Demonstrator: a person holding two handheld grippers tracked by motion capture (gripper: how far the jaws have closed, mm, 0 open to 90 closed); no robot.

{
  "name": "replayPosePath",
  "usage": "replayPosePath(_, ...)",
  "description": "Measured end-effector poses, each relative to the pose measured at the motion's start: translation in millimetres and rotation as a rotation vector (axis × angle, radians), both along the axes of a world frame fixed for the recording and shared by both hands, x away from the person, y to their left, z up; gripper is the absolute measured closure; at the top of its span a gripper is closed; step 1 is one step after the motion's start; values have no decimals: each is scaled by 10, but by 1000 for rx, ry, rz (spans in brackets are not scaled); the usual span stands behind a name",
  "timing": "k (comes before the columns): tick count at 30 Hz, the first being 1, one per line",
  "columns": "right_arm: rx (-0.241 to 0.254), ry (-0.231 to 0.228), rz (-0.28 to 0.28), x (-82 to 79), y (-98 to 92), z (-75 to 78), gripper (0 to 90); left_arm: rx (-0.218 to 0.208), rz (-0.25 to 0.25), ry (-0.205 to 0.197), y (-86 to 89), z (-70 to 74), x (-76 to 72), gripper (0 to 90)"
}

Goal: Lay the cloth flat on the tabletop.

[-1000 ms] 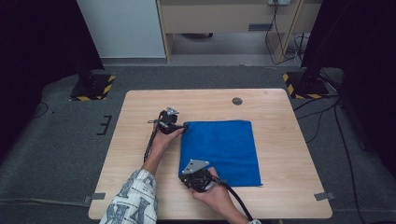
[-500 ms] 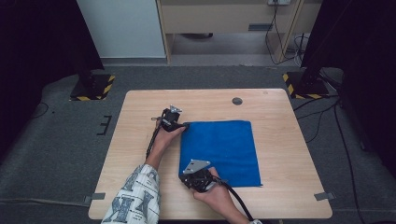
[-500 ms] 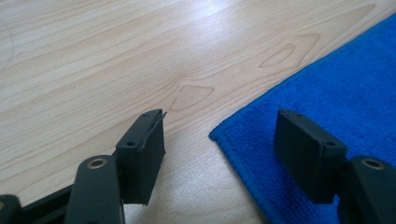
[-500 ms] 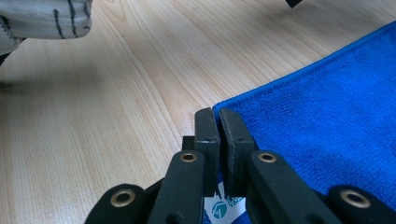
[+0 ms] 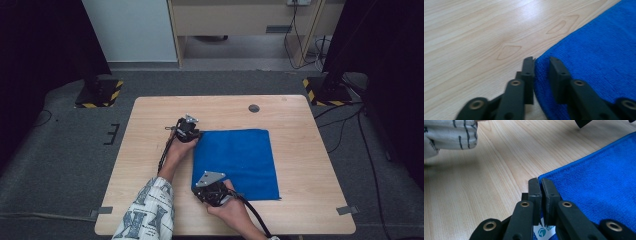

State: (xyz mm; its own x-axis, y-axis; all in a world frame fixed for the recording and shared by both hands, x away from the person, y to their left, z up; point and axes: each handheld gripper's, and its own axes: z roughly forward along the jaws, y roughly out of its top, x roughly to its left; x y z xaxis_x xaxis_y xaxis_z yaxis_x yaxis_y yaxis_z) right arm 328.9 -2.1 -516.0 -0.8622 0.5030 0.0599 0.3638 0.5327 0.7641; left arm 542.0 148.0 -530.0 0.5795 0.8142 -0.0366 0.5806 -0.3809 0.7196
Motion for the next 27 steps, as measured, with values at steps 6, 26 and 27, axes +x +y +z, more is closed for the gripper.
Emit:
replayPosePath(6, 4, 0, -5, -12, -2, 8, 868, -11, 13, -9, -23, 61, -6, 860)
replayPosePath(26, 41, -45, -56, -94, 9, 175, 875, -59, 18, -27, 35, 378, -76, 866)
replayPosePath(27, 45, -45, -56, -98, 13, 182, 875, -61, 22, -26, 44, 384, -76, 866)
